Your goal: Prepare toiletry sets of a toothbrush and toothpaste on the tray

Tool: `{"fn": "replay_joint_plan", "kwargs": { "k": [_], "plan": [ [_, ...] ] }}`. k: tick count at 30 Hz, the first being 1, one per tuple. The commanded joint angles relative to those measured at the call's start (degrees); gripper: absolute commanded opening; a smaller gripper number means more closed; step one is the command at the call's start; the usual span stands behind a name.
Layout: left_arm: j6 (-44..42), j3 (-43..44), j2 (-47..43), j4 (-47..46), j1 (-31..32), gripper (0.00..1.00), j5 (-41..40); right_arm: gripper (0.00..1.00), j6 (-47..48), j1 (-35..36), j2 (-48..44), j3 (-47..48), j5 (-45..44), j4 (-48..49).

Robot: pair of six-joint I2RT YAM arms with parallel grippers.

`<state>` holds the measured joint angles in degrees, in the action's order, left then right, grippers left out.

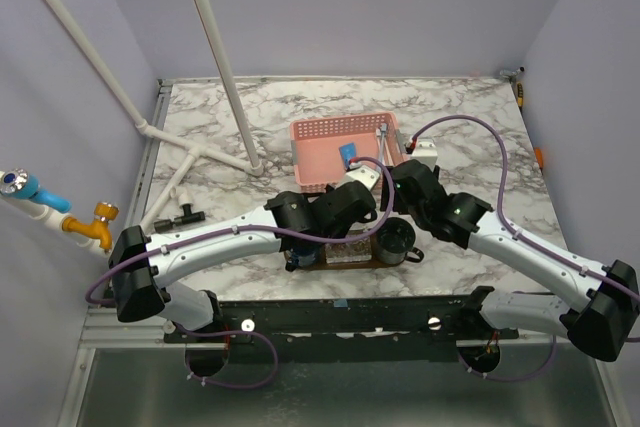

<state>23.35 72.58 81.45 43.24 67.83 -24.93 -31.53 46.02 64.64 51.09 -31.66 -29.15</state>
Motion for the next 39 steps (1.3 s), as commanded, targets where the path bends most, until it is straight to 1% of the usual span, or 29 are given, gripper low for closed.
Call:
{"fn": "replay_joint_plan", "kwargs": {
  "k": [1, 39],
  "plan": [
    [0.6, -0.6, -0.3, -2.4, -0.2, 0.00, -0.2, 0.74, -1.0, -0.2, 0.5, -0.8, 0.6, 1.1],
    [1.7, -2.0, 1.9, -3.1, -0.4, 0.00, 0.3, 0.75, -0.9, -0.2, 1.6, -1.0, 1.0, 1.2]
  ]
}}
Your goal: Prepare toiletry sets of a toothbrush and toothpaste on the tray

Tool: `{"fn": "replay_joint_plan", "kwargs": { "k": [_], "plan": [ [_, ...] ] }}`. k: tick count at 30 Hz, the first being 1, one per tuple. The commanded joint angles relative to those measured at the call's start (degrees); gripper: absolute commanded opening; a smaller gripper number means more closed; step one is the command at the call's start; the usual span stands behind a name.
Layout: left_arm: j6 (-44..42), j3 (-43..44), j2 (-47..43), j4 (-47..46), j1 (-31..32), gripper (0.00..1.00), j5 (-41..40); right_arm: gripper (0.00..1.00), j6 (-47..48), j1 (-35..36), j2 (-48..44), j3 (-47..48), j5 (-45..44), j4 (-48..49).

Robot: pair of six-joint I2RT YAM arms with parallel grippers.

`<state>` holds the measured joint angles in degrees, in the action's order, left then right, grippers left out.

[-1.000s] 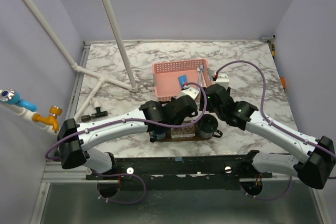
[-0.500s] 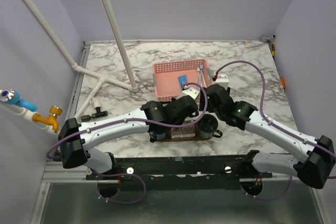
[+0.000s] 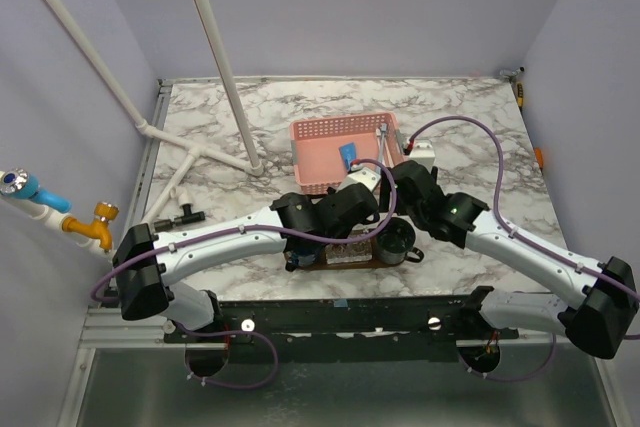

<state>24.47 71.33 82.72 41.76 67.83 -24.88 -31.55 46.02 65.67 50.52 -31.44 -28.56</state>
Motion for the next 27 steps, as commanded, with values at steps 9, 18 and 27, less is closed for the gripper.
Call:
{"fn": "replay_joint_plan", "kwargs": {
  "k": [9, 18, 27],
  "plan": [
    [0.6, -1.3, 1.0, -2.2, -0.8, 0.04, 0.5, 0.76, -0.8, -0.2, 0.8, -0.3, 0.7, 0.5],
    [0.5, -1.6, 0.5, -2.3, -1.0, 0.23, 0.6, 0.77, -0.9, -0.2, 1.2, -0.2, 0.7, 0.6],
    [-0.3, 0.9, -1.0, -0.4, -1.1, 0.36, -0.9, 0.77, -0.5, -0.2, 1.5, 0.9, 0.7, 0.6]
  ]
}}
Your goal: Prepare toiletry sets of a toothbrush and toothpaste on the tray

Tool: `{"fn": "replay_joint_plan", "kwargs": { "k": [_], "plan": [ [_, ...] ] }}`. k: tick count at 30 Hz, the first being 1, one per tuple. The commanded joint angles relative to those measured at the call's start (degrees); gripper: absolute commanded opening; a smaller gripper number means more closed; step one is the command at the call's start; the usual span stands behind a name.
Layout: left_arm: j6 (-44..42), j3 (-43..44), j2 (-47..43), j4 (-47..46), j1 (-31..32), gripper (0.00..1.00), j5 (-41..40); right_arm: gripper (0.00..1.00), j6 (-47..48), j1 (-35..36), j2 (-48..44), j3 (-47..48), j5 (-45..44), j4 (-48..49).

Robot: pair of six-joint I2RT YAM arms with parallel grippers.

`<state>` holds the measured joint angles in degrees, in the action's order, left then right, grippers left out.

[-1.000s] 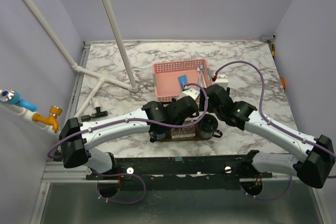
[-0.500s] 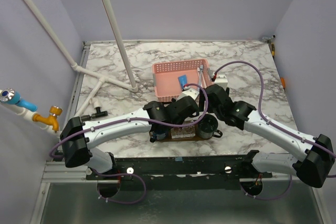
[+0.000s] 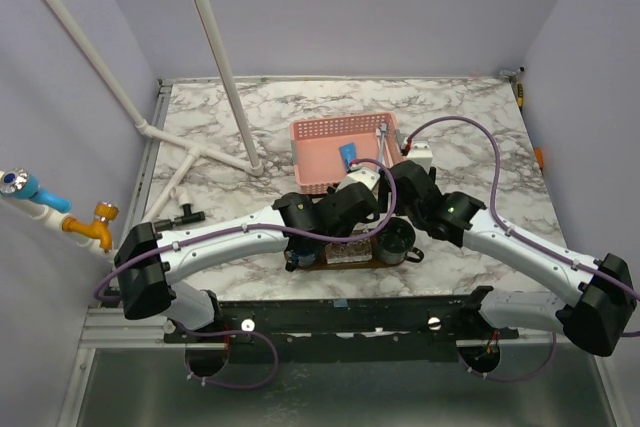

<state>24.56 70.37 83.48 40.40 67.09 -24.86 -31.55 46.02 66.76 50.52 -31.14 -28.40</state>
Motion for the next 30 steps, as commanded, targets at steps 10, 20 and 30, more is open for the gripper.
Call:
{"fn": "replay_joint_plan", "kwargs": {
  "k": [10, 20, 30],
  "plan": [
    [-2.8, 7.4, -4.5, 4.6, -0.5, 0.44, -4.0, 0.78, 0.5, -0.2, 1.9, 4.1, 0.8, 0.5],
    [-4.7, 10.4, -11.7, 6.4, -0.6, 0.65, -7.2, 0.80, 4.9, -0.5, 10.4, 13.0, 3.3, 1.1],
    [-4.8, 7.5, -22.5, 6.6, -2.0, 0.81, -9.1, 0.79, 8.3, -5.9, 24.6, 23.9, 10.3, 2.0]
  ]
}}
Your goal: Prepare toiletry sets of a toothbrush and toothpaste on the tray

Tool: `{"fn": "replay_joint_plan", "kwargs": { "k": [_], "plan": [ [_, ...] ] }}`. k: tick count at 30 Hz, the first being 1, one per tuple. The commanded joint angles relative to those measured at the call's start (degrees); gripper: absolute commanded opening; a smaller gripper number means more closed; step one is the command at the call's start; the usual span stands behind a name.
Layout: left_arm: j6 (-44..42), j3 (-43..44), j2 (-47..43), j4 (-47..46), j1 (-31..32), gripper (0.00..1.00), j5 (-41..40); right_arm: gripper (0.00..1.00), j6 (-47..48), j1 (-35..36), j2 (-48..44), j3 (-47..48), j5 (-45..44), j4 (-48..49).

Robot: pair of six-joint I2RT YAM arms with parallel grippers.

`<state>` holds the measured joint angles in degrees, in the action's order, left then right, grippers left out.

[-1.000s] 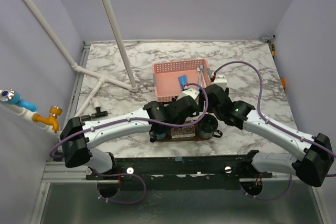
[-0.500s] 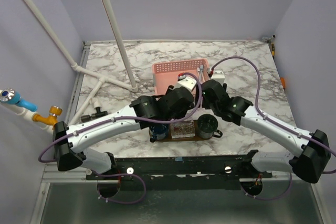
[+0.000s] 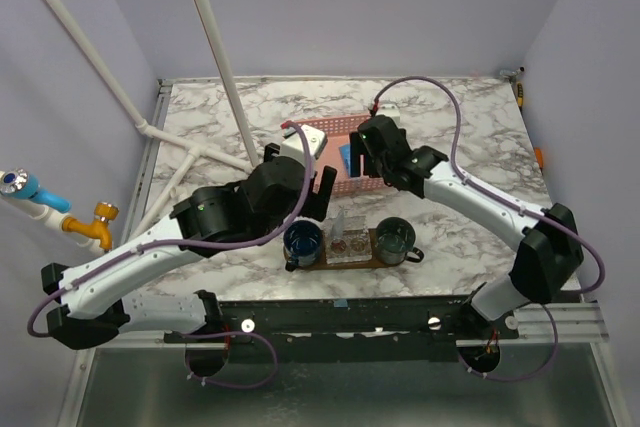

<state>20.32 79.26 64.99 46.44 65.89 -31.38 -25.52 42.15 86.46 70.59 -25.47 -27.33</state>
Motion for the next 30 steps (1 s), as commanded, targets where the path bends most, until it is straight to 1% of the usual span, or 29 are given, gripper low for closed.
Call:
{"fn": "replay_joint_plan", "kwargs": {
  "k": [1, 4, 6, 12, 17, 24, 30],
  "plan": [
    [-0.7, -2.2, -5.2, 0.1, -1.0, 0.84, -2.9, 0.79, 2.4, -2.6, 6.3, 4.9, 5.3, 0.8],
    [-0.6, -4.6, -8.6, -0.4, -1.2, 0.90, -3.4, 0.78, 2.8, -3.9, 10.8, 7.7, 7.6, 0.7],
    [-1.0, -7.0, -11.0, -1.4, -1.3, 0.99, -3.7, 0.78, 3.0, -4.8, 13.8, 9.8, 8.6, 0.7],
    [-1.8, -11.7, -17.5, -3.1, -1.4, 0.99, -3.7, 0.76, 3.9, -6.4, 23.8, 17.1, 10.4, -1.2],
    [-3.5, -14.3, -21.1, -3.5, -1.4, 0.99, -3.5, 0.76, 4.0, -7.3, 29.9, 21.6, 10.4, -2.4],
    [-4.1, -16.9, -23.0, -4.3, -1.4, 0.99, -3.3, 0.76, 4.2, -8.0, 35.9, 25.0, 10.1, -3.3],
    [-3.9, -18.0, -23.1, -4.8, -1.4, 0.99, -2.7, 0.71, 4.3, -8.3, 39.3, 26.6, 10.5, -3.8]
  ]
}}
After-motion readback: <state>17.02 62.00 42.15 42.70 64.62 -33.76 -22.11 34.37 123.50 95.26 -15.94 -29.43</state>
